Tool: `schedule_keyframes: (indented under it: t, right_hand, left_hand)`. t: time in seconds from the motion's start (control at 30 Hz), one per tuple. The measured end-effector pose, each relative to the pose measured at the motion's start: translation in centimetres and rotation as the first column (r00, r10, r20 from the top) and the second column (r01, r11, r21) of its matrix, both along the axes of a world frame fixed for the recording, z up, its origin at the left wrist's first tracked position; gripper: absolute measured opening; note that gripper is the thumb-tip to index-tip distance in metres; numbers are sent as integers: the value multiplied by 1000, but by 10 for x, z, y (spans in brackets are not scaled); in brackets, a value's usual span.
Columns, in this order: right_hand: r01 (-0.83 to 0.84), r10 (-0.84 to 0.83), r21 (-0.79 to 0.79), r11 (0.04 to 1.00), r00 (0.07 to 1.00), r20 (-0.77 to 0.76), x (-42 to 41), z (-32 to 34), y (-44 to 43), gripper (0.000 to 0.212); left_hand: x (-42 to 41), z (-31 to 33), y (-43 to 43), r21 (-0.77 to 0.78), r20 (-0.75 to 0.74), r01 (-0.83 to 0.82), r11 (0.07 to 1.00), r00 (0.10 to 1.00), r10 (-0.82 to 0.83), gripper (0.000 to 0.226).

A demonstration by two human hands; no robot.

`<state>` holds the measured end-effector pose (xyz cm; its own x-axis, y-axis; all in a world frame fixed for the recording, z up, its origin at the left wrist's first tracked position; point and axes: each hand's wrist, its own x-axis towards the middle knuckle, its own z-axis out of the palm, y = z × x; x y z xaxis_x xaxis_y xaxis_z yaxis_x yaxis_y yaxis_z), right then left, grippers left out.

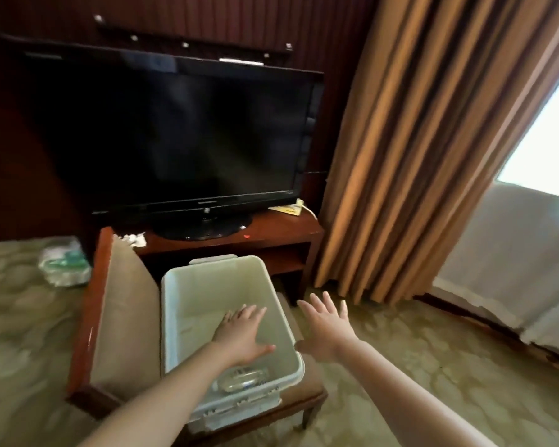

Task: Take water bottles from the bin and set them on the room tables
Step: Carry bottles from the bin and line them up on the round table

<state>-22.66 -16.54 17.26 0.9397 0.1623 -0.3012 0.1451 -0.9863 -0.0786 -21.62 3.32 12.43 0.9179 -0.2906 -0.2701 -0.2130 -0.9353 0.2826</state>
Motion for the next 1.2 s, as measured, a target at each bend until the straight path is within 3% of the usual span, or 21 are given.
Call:
schedule_keyframes:
  t: [0.33,0.7,0.87,1.1,1.2]
  right_hand:
    - [-422,421,-18,906,905,-58,95,-31,27,94]
    - [-609,595,-17,793,781,-192,164,-64,74,91]
    - [-736,704,-26,677,657,-269,198,-87,97,90]
    - [-869,795,-13,494,458,-397,227,-150,121,89]
    - [-890,792,25,456,393,-468,236,-181,124,88]
  left_hand:
    - [5,-29,13,-8,-112,-384,923,918,381,92]
    - [26,-60,28,-30,-238,-656,754,737,632,93]
    - [29,-69,25,-63,-322,-804,592,578,750,93]
    - [35,-110,2,-158,-527,-968,196,250,812,93]
    - [41,-130,-10,-144,-600,-986,78,150,786,89]
